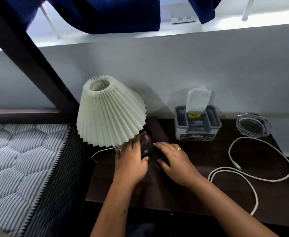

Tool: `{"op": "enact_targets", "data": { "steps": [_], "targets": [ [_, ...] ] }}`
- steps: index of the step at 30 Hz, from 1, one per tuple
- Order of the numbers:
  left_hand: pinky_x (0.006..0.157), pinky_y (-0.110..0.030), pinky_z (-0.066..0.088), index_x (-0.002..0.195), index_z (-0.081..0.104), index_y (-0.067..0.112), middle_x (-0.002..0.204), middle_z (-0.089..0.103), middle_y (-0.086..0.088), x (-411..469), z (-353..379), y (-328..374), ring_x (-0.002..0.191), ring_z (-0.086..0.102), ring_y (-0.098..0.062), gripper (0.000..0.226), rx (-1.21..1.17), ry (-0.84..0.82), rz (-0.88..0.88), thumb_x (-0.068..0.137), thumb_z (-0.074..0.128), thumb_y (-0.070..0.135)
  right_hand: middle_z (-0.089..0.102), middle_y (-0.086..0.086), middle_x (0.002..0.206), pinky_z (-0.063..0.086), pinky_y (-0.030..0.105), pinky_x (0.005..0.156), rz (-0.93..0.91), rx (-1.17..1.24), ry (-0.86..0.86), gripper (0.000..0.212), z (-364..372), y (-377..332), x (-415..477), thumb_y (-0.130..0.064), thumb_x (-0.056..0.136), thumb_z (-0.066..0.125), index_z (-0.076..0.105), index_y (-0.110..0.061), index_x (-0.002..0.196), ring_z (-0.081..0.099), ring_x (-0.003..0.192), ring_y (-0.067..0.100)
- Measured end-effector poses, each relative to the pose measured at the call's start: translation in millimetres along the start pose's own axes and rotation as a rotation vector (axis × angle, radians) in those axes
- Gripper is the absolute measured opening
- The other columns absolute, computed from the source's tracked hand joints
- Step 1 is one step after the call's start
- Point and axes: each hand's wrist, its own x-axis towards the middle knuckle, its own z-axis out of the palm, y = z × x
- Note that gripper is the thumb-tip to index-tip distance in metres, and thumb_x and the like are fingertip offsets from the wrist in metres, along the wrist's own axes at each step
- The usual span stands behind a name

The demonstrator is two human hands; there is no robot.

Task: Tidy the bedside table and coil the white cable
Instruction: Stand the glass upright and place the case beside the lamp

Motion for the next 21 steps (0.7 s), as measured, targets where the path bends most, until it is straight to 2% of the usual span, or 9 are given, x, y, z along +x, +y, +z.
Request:
{"op": "enact_targets", "data": {
  "steps": [2, 4, 6, 8, 12, 16, 19, 21],
  "targets": [
    [0.114, -0.045, 0.018, 0.148, 0.012, 0.026, 0.153, 0.024, -0.001, 0, -1, -12, 0.142, 0.019, -0.023, 0.080, 0.043, -0.029, -0.044, 0.083, 0.059, 0.035, 0.044, -0.009, 0.142, 0.037, 0.037, 0.104, 0.012, 0.046, -0.039, 0.056, 2, -4, 2, -0.024, 0.086, 0.055, 0.036, -0.031, 0.138, 0.039, 0.126, 0.018],
    [0.112, -0.044, 0.022, 0.147, 0.013, 0.027, 0.150, 0.027, -0.002, 0, 1, -15, 0.141, 0.021, -0.024, 0.083, 0.079, -0.035, -0.053, 0.081, 0.062, 0.035, 0.045, -0.008, 0.141, 0.037, 0.039, 0.104, 0.045, 0.130, -0.080, 0.061, 3, -6, 3, -0.024, 0.086, 0.055, 0.030, -0.035, 0.140, 0.039, 0.125, 0.019],
    [0.107, -0.041, 0.030, 0.146, 0.017, 0.027, 0.144, 0.035, -0.002, 2, 3, -13, 0.135, 0.028, -0.026, 0.084, 0.125, 0.015, -0.051, 0.078, 0.066, 0.034, 0.045, -0.003, 0.142, 0.036, 0.037, 0.106, 0.090, 0.228, -0.111, 0.071, 5, -6, 4, -0.025, 0.085, 0.056, 0.019, -0.036, 0.144, 0.041, 0.124, 0.021],
    [0.102, -0.039, 0.036, 0.145, 0.023, 0.025, 0.137, 0.043, -0.004, 6, 7, -10, 0.126, 0.036, -0.028, 0.083, 0.158, 0.077, -0.061, 0.075, 0.068, 0.034, 0.042, -0.002, 0.145, 0.032, 0.036, 0.109, 0.128, 0.303, -0.133, 0.077, 5, -7, 4, -0.022, 0.086, 0.058, 0.013, -0.030, 0.147, 0.042, 0.126, 0.022],
    [0.100, -0.040, 0.038, 0.137, 0.036, 0.016, 0.128, 0.049, -0.011, 13, 17, -7, 0.121, 0.040, -0.033, 0.076, 0.191, 0.106, -0.071, 0.071, 0.071, 0.032, 0.044, 0.002, 0.144, 0.032, 0.032, 0.111, 0.136, 0.412, -0.122, 0.070, 6, -8, 5, -0.010, 0.085, 0.059, 0.026, -0.020, 0.145, 0.041, 0.131, 0.016],
    [0.097, -0.043, 0.040, 0.130, 0.041, 0.011, 0.122, 0.052, -0.012, 15, 21, -7, 0.117, 0.042, -0.035, 0.069, 0.205, 0.146, -0.059, 0.071, 0.070, 0.032, 0.059, 0.003, 0.126, 0.040, 0.029, 0.104, 0.185, 0.476, -0.100, 0.051, 6, -9, 4, -0.007, 0.085, 0.057, 0.045, -0.018, 0.133, 0.055, 0.115, 0.015],
    [0.095, -0.042, 0.040, 0.131, 0.039, 0.015, 0.125, 0.051, -0.007, 17, 25, -7, 0.119, 0.041, -0.032, 0.068, 0.234, 0.156, -0.066, 0.073, 0.068, 0.036, 0.062, -0.006, 0.111, 0.041, 0.012, 0.092, 0.216, 0.510, -0.122, 0.041, 2, -10, 0, -0.006, 0.086, 0.057, 0.051, -0.018, 0.125, 0.057, 0.101, 0.006],
    [0.095, -0.041, 0.038, 0.134, 0.034, 0.017, 0.131, 0.049, -0.005, 17, 28, -6, 0.124, 0.037, -0.030, 0.072, 0.250, 0.134, -0.092, 0.073, 0.069, 0.035, 0.062, -0.007, 0.108, 0.039, 0.008, 0.089, 0.228, 0.512, -0.135, 0.038, 1, -10, -3, -0.006, 0.086, 0.057, 0.054, -0.017, 0.122, 0.057, 0.099, 0.005]
  ]
}}
